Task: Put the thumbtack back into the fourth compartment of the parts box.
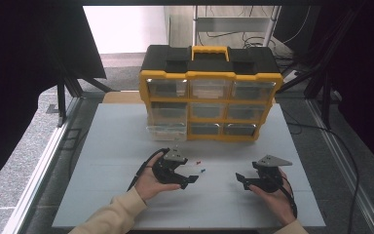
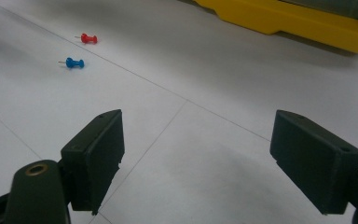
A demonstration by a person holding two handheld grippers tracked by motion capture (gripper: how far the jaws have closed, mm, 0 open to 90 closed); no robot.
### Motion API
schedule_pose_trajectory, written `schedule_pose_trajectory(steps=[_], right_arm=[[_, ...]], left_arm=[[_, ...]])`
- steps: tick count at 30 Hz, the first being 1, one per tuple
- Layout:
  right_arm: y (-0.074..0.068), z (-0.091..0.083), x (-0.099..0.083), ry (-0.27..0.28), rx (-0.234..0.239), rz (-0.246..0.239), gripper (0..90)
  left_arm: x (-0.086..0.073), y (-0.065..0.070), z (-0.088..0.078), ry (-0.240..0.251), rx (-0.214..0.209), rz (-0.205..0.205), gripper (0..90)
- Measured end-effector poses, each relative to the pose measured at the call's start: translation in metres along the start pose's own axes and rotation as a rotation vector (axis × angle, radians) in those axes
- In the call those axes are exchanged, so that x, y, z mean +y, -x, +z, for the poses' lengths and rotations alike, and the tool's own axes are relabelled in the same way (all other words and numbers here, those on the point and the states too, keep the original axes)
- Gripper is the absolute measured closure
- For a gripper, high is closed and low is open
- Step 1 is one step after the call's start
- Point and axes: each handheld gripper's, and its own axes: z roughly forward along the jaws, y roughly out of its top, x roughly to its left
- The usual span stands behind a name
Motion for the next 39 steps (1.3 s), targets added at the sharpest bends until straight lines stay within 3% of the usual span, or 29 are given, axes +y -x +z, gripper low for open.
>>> schedule_pose_trajectory(steps=[7,12,17,31,39], right_arm=[[0.001,0.000,0.000,-0.002,-0.001,-0.001,17.9],[0.000,0.000,0.000,-0.002,-0.002,0.001,17.9],[0.001,-0.001,0.000,-0.001,-0.003,0.002,17.9],[0.002,-0.001,-0.001,-0.002,-0.001,0.001,18.0],[0.002,-0.001,-0.001,-0.005,-0.006,0.002,18.0]], left_arm=[[0.009,-0.002,0.016,-0.044,-0.002,0.014,24.2],[0.022,0.000,0.030,-0.088,-0.018,0.071,25.1],[0.029,0.000,0.044,-0.148,-0.032,0.097,25.5],[0.034,-0.006,0.065,-0.225,-0.047,0.111,35.0],[0.033,-0.010,0.071,-0.261,-0.028,0.111,41.9]])
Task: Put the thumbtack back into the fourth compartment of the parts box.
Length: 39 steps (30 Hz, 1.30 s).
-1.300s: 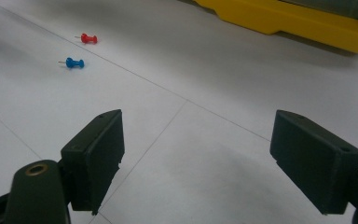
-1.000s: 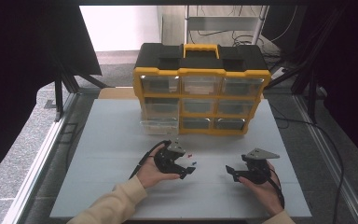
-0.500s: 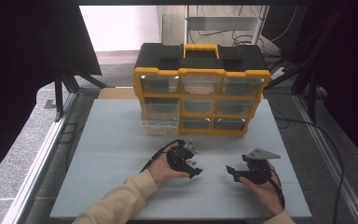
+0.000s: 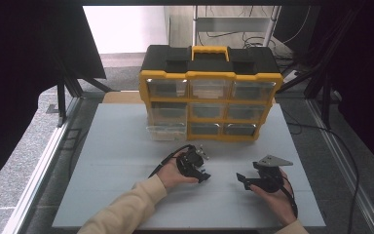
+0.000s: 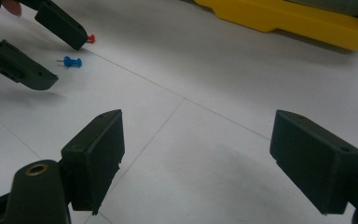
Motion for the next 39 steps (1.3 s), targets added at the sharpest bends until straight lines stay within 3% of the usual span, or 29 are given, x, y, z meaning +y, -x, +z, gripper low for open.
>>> schedule_pose_trajectory(steps=[8,9,16,17,23,24,29,33,39], right_arm=[[0.000,0.000,0.000,0.001,0.000,0.000,18.0],[0.000,0.000,0.000,0.001,0.003,0.000,18.0],[0.000,0.000,0.000,0.002,0.005,-0.002,18.0],[0.000,0.000,0.000,0.003,0.005,-0.001,18.0],[-0.001,-0.001,0.000,0.006,0.002,-0.002,18.1],[-0.001,-0.001,0.000,0.007,0.003,-0.004,18.2],[0.000,-0.001,0.000,0.007,0.005,-0.002,18.1],[0.000,-0.001,0.000,0.005,0.006,-0.002,18.1],[0.000,-0.001,0.000,0.002,0.004,-0.003,18.1]], left_arm=[[0.002,-0.001,0.001,-0.019,0.043,0.011,57.5],[0.003,-0.001,0.001,-0.019,0.052,0.031,58.8],[0.004,0.007,0.001,-0.027,0.042,0.038,74.9],[0.004,0.007,0.001,-0.028,0.034,0.037,80.9],[0.003,0.005,0.001,-0.022,0.024,0.024,82.5],[0.002,0.004,0.000,-0.012,0.035,0.016,82.7],[0.000,0.000,-0.010,0.037,0.013,-0.007,82.8],[-0.003,0.004,-0.028,0.101,-0.018,-0.029,82.8],[-0.011,0.007,-0.041,0.141,-0.059,-0.045,82.8]])
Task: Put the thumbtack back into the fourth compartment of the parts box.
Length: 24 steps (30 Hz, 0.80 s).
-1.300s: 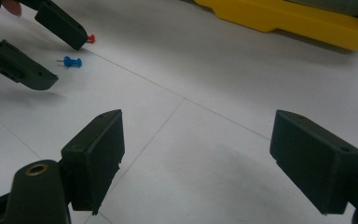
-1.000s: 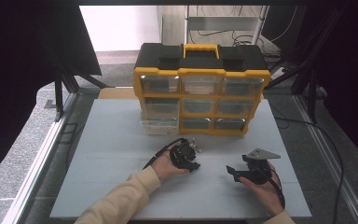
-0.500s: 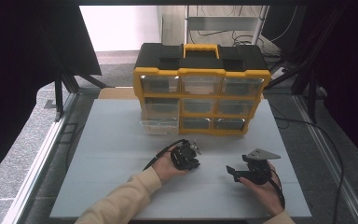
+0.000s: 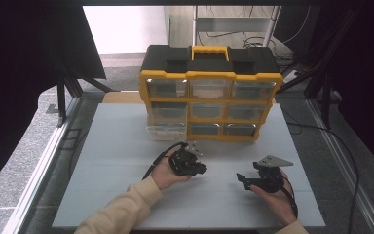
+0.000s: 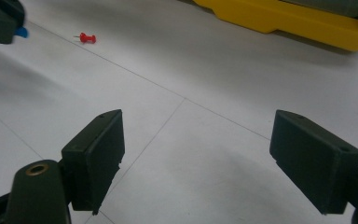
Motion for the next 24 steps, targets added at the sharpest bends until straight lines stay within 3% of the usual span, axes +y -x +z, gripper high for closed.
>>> schedule_pose_trajectory(steps=[4,10,17,24], right_arm=[[0.000,0.001,0.000,0.000,0.001,0.001,18.1],[0.000,0.001,0.000,-0.001,-0.001,0.003,18.1],[-0.001,0.001,0.000,-0.001,-0.002,0.003,18.1],[0.000,0.001,0.000,0.001,-0.005,0.001,18.2]], left_arm=[[-0.004,0.002,-0.008,0.015,-0.003,-0.014,82.8],[-0.012,0.009,-0.034,0.091,-0.003,-0.009,82.8],[-0.022,0.011,-0.053,0.131,0.004,-0.017,82.7],[-0.032,0.012,-0.081,0.201,0.013,-0.029,82.8]])
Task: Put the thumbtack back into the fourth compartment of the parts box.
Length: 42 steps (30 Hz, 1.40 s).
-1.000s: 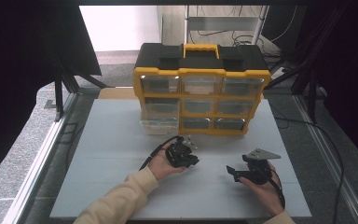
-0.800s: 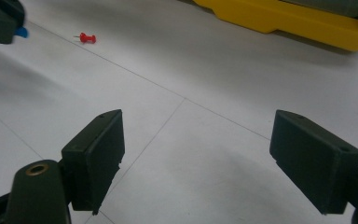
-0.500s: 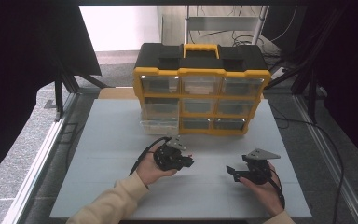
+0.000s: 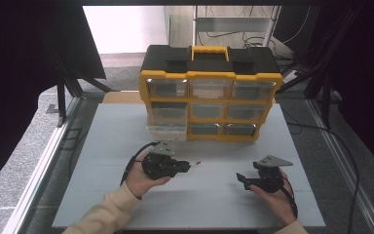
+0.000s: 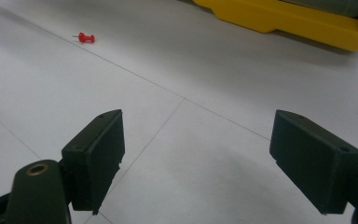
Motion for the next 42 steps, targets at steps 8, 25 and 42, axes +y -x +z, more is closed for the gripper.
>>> schedule_pose_trajectory(steps=[8,25,42], right_arm=[[0.000,-0.001,0.000,0.001,-0.002,-0.004,18.1],[0.000,-0.003,0.001,0.025,0.006,0.000,18.5],[0.000,-0.002,0.000,0.013,0.005,0.003,18.3]], left_arm=[[0.006,0.000,-0.036,0.106,0.047,-0.013,82.7],[0.038,-0.006,-0.084,0.240,0.095,-0.002,82.7],[0.071,-0.038,-0.098,0.284,0.185,-0.032,82.6]])
